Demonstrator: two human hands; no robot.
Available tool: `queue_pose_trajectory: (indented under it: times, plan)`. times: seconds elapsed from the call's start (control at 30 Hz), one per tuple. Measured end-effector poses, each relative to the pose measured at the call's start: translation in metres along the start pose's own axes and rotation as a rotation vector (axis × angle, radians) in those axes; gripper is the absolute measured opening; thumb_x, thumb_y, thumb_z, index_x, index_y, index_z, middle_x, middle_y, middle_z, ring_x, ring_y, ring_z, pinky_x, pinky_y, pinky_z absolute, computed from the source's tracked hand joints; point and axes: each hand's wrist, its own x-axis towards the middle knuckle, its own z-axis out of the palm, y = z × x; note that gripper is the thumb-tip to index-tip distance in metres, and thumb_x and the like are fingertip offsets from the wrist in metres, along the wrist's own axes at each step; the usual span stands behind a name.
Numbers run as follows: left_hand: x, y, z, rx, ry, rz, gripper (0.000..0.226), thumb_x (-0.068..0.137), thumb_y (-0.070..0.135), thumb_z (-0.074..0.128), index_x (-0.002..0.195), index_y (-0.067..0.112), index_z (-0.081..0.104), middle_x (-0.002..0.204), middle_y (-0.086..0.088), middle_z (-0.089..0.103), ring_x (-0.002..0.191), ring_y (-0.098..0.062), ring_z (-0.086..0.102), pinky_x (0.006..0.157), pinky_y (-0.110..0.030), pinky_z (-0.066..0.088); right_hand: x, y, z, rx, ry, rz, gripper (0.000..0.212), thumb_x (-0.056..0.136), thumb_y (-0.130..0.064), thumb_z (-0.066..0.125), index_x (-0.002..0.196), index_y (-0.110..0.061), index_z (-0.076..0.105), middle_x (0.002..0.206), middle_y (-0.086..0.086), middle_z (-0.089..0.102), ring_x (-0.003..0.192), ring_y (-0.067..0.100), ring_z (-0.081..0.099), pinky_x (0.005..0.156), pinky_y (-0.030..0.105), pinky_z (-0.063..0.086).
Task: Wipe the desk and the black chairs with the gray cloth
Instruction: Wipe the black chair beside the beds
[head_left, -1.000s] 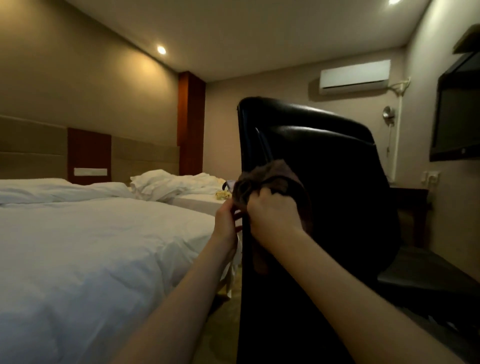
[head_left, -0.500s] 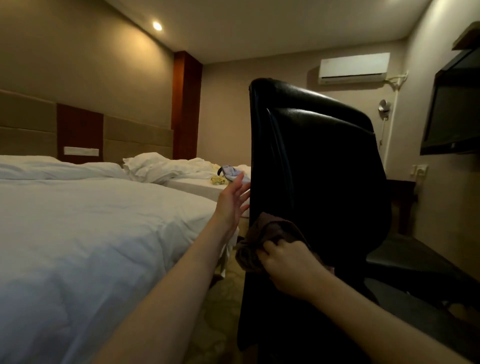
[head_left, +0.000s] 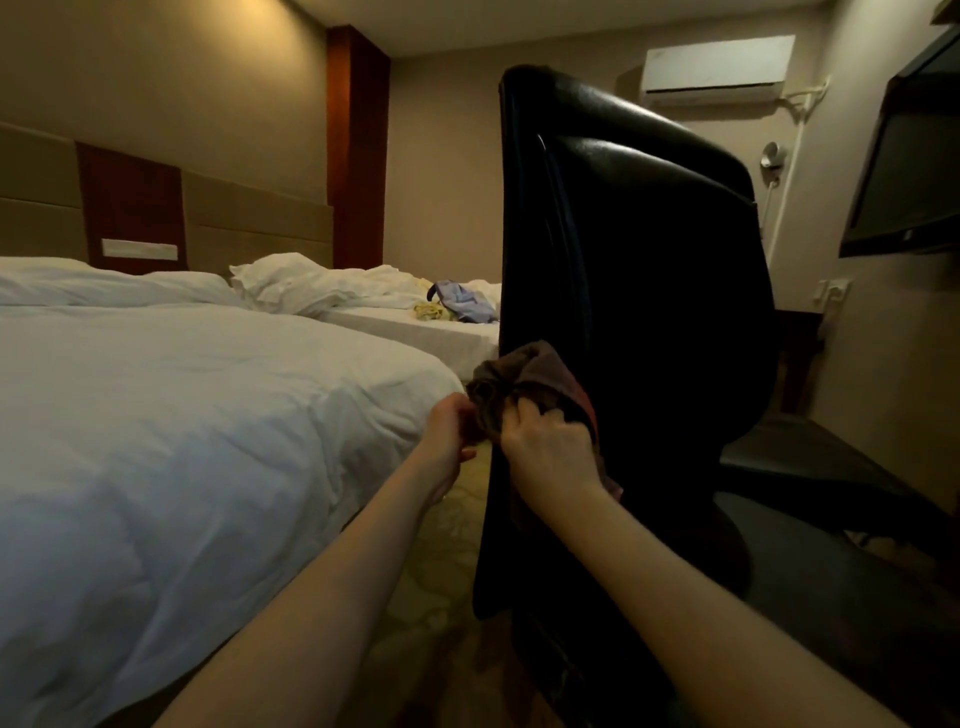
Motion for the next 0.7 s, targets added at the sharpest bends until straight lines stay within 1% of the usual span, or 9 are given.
queue_pose_trajectory:
  times: [0.1,0.2,0.27,0.37,0.43,0.5,0.57,0.63,0.7]
  plan:
    - [0.0,-0.003,0.0,-0.148,-0.097,-0.029,0.032,0.087,0.018,0.027,0.067,0.014,0.053,0.056,0.001,0.055,0.063,-0.018,0.044,0.06,-0.027,0.032,-0.024,-0.006,0.03,0.0,-0.022,-0.055,0.033,0.037,-0.02,0.087,0.064,-0.01,0.07,0.056,0.004,0.057,0.036,0.023,0.052,0.034,0.019,0.036]
    - [0.0,-0.005,-0.002,-0.104,-0.156,0.0,0.043,0.09,0.02,0.024,0.091,0.009,0.065,0.095,-0.003,0.066,0.089,-0.018,0.055,0.082,-0.033,0.033,-0.054,-0.011,0.049,0.011,-0.169,-0.112,0.047,0.033,-0.024,0.09,0.074,-0.007,0.074,0.06,0.005,0.061,0.04,0.024,0.055,0.033,0.021,0.038]
    - [-0.005,-0.003,-0.001,0.073,-0.107,0.038,0.039,0.094,0.022,0.025,0.113,0.013,0.058,0.115,-0.001,0.06,0.099,-0.011,0.052,0.083,-0.031,0.029,-0.06,-0.008,0.047,0.027,-0.299,-0.195,0.053,0.058,-0.025,0.084,0.104,-0.004,0.069,0.088,0.013,0.066,0.065,0.03,0.064,0.046,0.029,0.048]
    - [-0.017,0.002,0.005,0.153,-0.134,0.12,0.036,0.1,0.016,0.023,0.124,0.012,0.05,0.098,0.004,0.059,0.08,-0.001,0.051,0.059,-0.013,0.041,-0.061,0.007,0.039,0.119,-0.444,-0.296,0.049,0.094,-0.025,0.045,0.14,-0.012,0.036,0.134,0.01,0.046,0.114,0.031,0.052,0.084,0.037,0.046]
    - [-0.025,0.0,0.007,0.203,-0.124,0.218,0.034,0.1,0.008,0.025,0.127,0.01,0.046,0.088,0.008,0.052,0.073,0.002,0.047,0.047,-0.001,0.037,-0.069,0.023,0.024,0.127,-0.432,-0.411,0.048,0.091,-0.032,0.051,0.136,-0.018,0.044,0.127,0.006,0.051,0.109,0.027,0.056,0.078,0.034,0.048]
    - [-0.029,-0.005,0.009,0.221,-0.013,0.342,0.029,0.097,0.001,0.031,0.118,0.01,0.049,0.086,0.007,0.051,0.071,0.0,0.048,0.055,-0.002,0.04,-0.078,0.046,0.02,0.172,-0.154,-0.53,0.042,0.076,-0.031,0.067,0.116,-0.016,0.064,0.099,0.004,0.063,0.08,0.023,0.064,0.053,0.026,0.048]
    - [-0.027,-0.009,0.014,0.222,0.117,0.428,0.024,0.093,0.0,0.038,0.103,0.012,0.056,0.082,0.006,0.053,0.074,-0.009,0.052,0.068,-0.015,0.045,-0.082,0.073,0.016,0.226,0.255,-0.548,0.033,0.075,-0.028,0.063,0.104,-0.013,0.07,0.083,0.004,0.065,0.06,0.022,0.061,0.043,0.024,0.044]
    - [-0.021,-0.016,0.024,0.256,0.103,0.43,0.024,0.09,0.002,0.041,0.088,0.021,0.056,0.082,0.004,0.056,0.081,-0.017,0.055,0.079,-0.032,0.045,-0.071,0.097,0.009,0.251,0.483,-0.429,0.034,0.081,-0.026,0.056,0.112,-0.015,0.061,0.087,0.003,0.059,0.061,0.024,0.059,0.045,0.027,0.046]
    - [-0.022,-0.018,0.038,0.291,0.048,0.39,0.024,0.091,0.006,0.041,0.083,0.026,0.053,0.084,0.004,0.057,0.086,-0.019,0.054,0.081,-0.035,0.043,-0.051,0.11,0.003,0.282,0.607,-0.191,0.039,0.081,-0.025,0.059,0.118,-0.016,0.054,0.091,0.001,0.05,0.068,0.022,0.055,0.049,0.029,0.046]
